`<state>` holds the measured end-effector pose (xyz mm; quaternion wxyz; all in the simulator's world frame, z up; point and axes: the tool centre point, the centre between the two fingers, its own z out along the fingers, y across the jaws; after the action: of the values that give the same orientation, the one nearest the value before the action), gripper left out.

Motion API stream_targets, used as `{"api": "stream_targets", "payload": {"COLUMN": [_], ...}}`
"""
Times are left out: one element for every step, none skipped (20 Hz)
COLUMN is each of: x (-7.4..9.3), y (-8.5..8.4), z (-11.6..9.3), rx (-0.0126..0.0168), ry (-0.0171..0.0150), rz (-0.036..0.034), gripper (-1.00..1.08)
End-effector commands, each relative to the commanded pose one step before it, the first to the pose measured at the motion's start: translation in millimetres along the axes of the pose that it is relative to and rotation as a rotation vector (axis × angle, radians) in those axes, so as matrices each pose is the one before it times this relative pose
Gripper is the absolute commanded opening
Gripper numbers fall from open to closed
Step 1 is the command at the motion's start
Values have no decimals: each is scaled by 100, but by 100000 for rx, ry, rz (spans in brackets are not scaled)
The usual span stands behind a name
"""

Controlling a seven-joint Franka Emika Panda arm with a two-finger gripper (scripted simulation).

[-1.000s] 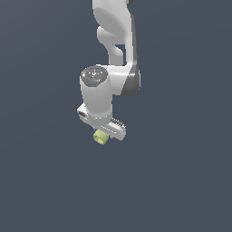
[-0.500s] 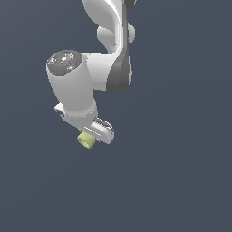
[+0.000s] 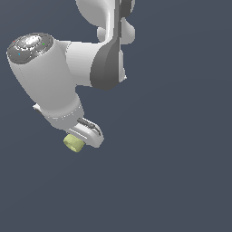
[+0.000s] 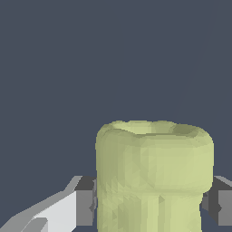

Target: Pick up the object and move it to a goal position.

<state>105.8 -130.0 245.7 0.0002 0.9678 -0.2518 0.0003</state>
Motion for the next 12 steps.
{"api": "stream_targets", "payload": {"x": [703, 226, 205, 185, 165, 146, 128, 126, 94, 78, 63, 48], "y": [159, 53, 47, 41, 36, 31, 26, 54, 16, 11, 7, 3], "z": [-648, -200, -180, -162, -144, -126, -109, -83, -77, -62, -48, -35], "rx": [-7, 0, 0, 0, 0, 0, 0, 20, 0, 0, 0, 0], "ry": [-45, 0, 0, 0, 0, 0, 0, -20, 0, 0, 0, 0], "rz": [-61, 0, 0, 0, 0, 0, 0, 40, 0, 0, 0, 0], "gripper": [-100, -100, -100, -100, -100, -100, -100, -100, -100, -100, -100, -100]}}
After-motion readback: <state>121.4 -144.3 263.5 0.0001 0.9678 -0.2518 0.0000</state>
